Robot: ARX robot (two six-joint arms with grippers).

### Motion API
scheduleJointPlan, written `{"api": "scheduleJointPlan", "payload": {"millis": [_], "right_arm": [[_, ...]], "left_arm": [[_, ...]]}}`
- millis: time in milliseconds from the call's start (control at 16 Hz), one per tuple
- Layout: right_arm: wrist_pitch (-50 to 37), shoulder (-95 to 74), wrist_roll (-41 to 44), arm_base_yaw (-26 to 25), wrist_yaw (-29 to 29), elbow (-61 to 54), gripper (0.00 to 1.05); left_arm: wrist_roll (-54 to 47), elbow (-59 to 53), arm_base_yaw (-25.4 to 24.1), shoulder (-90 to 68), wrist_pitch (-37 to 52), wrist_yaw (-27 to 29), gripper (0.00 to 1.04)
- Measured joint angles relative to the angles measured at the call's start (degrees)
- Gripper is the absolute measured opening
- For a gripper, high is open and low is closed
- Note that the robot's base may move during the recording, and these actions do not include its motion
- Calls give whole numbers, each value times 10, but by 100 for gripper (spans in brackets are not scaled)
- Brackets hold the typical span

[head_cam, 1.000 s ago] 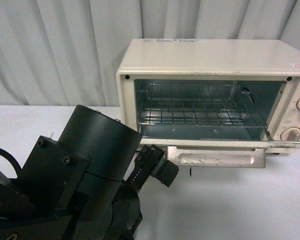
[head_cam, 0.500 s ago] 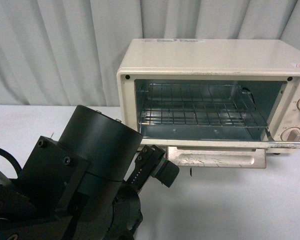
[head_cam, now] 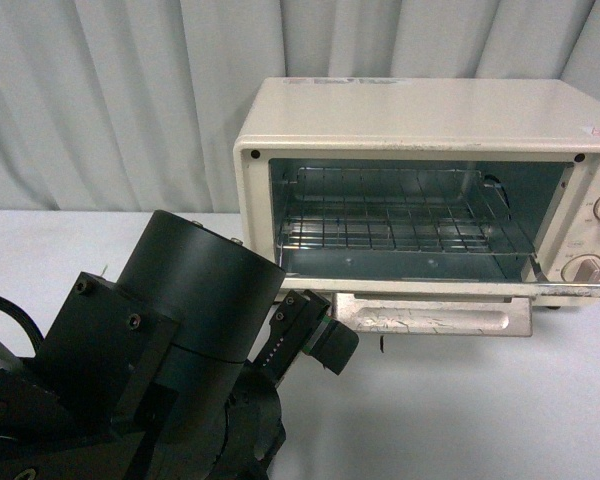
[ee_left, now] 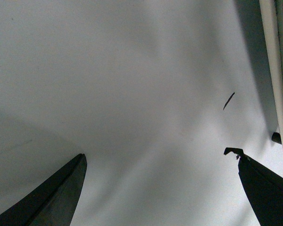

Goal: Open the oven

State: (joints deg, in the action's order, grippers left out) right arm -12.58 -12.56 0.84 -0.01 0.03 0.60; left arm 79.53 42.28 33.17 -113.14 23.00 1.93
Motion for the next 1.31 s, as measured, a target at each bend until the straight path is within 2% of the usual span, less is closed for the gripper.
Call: {"api": "scheduleJointPlan", "payload": {"millis": [250,375,625,688,812,875,938,1062,1125,1312], "right_arm": [[27,27,0,0,0,0,2],[131,108,0,0,0,0,2],[128,124,0,0,0,0,3],[128,124,0,0,0,0,12],[128,124,0,0,0,0,39],[128,124,0,0,0,0,55],[128,124,0,0,0,0,72],[128,124,0,0,0,0,94],[128,124,0,0,0,0,100],[128,124,0,0,0,0,98]], "left_arm": [[0,0,0,0,0,0,98],[0,0,0,0,0,-2,98],[0,0,0,0,0,0,98],[0,0,0,0,0,0,98],[6,-6,3,-1,22,19,98],[30,-31,11,-2,73,106,98],[32,-50,7,7,85,120,98],[21,-79,2,39,112,96,98],[7,-93,-5,61,121,76,98],[-25,-141,-21,102,117,39,98]]}}
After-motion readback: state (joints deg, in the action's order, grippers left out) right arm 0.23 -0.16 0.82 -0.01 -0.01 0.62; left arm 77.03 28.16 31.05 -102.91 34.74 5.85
